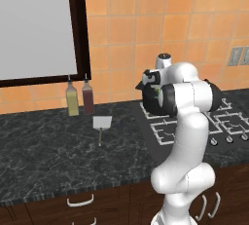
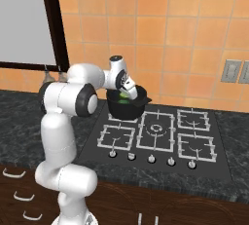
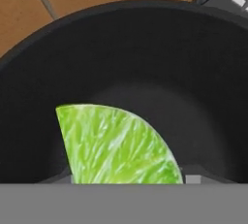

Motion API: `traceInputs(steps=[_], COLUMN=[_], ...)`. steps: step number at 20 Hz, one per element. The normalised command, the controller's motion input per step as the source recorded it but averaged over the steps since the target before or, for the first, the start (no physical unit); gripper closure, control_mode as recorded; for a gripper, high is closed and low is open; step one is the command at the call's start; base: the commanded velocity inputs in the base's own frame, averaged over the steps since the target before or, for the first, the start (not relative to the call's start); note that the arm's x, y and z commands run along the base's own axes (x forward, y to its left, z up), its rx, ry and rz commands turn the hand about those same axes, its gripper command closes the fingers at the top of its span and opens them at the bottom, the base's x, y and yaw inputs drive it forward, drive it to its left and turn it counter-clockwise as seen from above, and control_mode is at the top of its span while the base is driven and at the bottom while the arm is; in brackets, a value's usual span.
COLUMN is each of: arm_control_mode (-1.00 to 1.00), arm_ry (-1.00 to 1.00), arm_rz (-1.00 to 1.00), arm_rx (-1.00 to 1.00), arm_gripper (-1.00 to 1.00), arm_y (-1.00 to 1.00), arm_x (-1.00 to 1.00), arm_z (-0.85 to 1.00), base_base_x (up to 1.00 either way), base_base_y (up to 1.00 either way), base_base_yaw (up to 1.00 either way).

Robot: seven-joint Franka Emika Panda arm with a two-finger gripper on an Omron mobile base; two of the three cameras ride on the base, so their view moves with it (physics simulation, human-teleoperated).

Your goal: Put the broccoli and lemon wedge in the pot. Retrieve the spatula and lightly stir the vegetables in the pot.

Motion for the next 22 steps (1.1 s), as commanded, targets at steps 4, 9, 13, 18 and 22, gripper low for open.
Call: traceInputs(steps=[4, 9, 13, 18, 22], arm_control_mode=[-1.0, -1.0, -1.0, -1.0, -1.0], arm_ry=[-0.07, -0.02, 0.0, 0.0, 0.03], arm_rz=[0.01, 0.08, 0.12, 0.48, 0.57], arm_rx=[0.0, 0.0, 0.0, -0.17, -0.22], arm_gripper=[-1.0, -1.0, -1.0, -1.0, -1.0], arm_y=[-0.02, 0.0, 0.3, 0.98, 1.0], arm_x=[-0.08, -0.04, -0.28, -0.7, -0.48], arm_z=[0.29, 0.66, 0.82, 0.52, 0.38], base_base_x=[0.0, 0.0, 0.0, 0.0, 0.0], base_base_y=[0.0, 0.0, 0.0, 0.0, 0.0], base_base_yaw=[0.0, 0.0, 0.0, 0.0, 0.0])
